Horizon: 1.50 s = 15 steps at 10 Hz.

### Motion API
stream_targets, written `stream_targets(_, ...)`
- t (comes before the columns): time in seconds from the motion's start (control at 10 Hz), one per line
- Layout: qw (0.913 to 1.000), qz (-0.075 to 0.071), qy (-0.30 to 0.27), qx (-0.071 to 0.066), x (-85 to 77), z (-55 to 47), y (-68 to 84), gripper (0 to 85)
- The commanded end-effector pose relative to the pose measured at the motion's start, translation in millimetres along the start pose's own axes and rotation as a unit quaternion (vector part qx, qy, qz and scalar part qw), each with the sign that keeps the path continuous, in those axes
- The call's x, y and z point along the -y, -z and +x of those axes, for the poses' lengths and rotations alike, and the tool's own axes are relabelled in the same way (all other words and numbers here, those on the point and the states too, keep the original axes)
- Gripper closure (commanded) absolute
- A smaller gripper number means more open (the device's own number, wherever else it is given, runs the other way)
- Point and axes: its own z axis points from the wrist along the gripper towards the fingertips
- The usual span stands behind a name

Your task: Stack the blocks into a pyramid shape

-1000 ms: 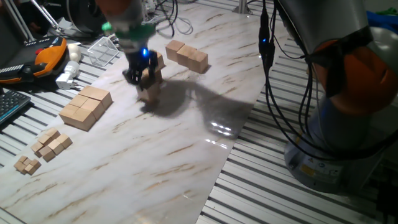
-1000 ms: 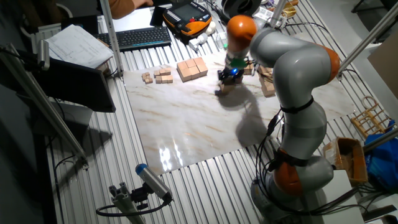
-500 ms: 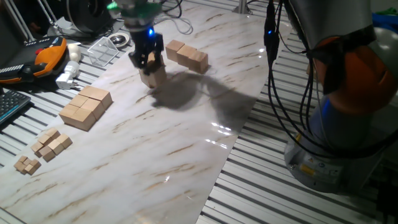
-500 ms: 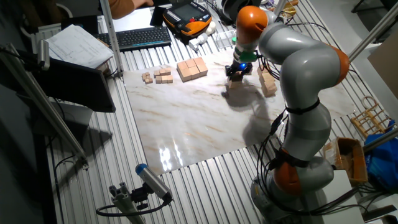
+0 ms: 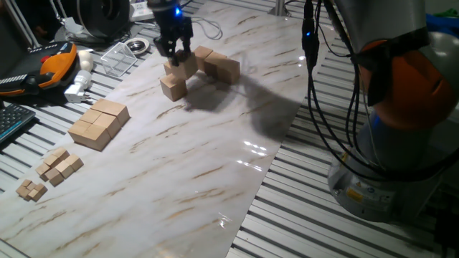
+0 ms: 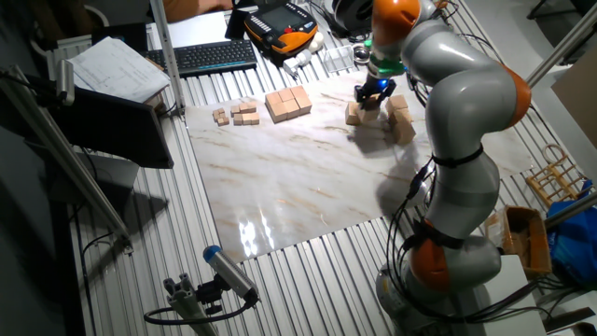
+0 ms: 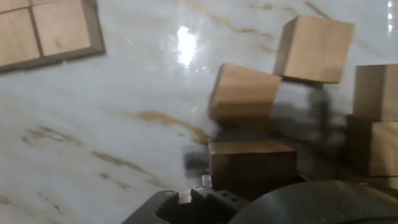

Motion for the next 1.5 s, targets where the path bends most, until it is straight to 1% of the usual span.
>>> stream_targets(0.0, 1.0, -0.002, -0.002, 0.003, 14.4, -1.7, -0.6, 85.0)
stream_targets(0.1, 0.9999, -0.004, -0.002, 0.012, 21.4, -3.4, -2.7, 85.0)
stream_targets(0.2, 0.9992, 0.019, 0.003, 0.036, 28.0, -5.3, -2.3, 85.0)
stream_targets(0.3, 0.9991, 0.023, 0.003, 0.037, 34.7, -8.1, -1.4, 85.0)
stream_targets(0.4, 0.9993, 0.015, -0.008, 0.034, 37.1, -9.4, -2.5, 85.0)
stream_targets(0.5, 0.9988, 0.027, -0.015, 0.037, 39.7, -8.8, -1.7, 85.0)
stream_targets(0.6, 0.9986, 0.029, -0.02, 0.038, 44.4, -8.5, -1.3, 85.0)
stream_targets(0.7, 0.9985, 0.028, -0.021, 0.041, 48.2, -8.2, -2.3, 85.0)
stream_targets(0.9, 0.999, 0.025, -0.017, 0.035, 46.0, -8.2, -2.8, 85.0)
stream_targets(1.1, 0.9981, 0.04, -0.005, 0.046, 49.3, -5.3, -1.3, 85.0)
stream_targets(1.2, 0.9989, 0.021, -0.011, 0.039, 49.3, -5.3, -1.3, 85.0)
stream_targets(1.3, 0.9993, 0.013, -0.012, 0.033, 49.3, -5.3, -1.3, 85.0)
stream_targets(1.4, 0.9996, 0.01, -0.011, 0.024, 49.3, -5.3, -1.3, 85.0)
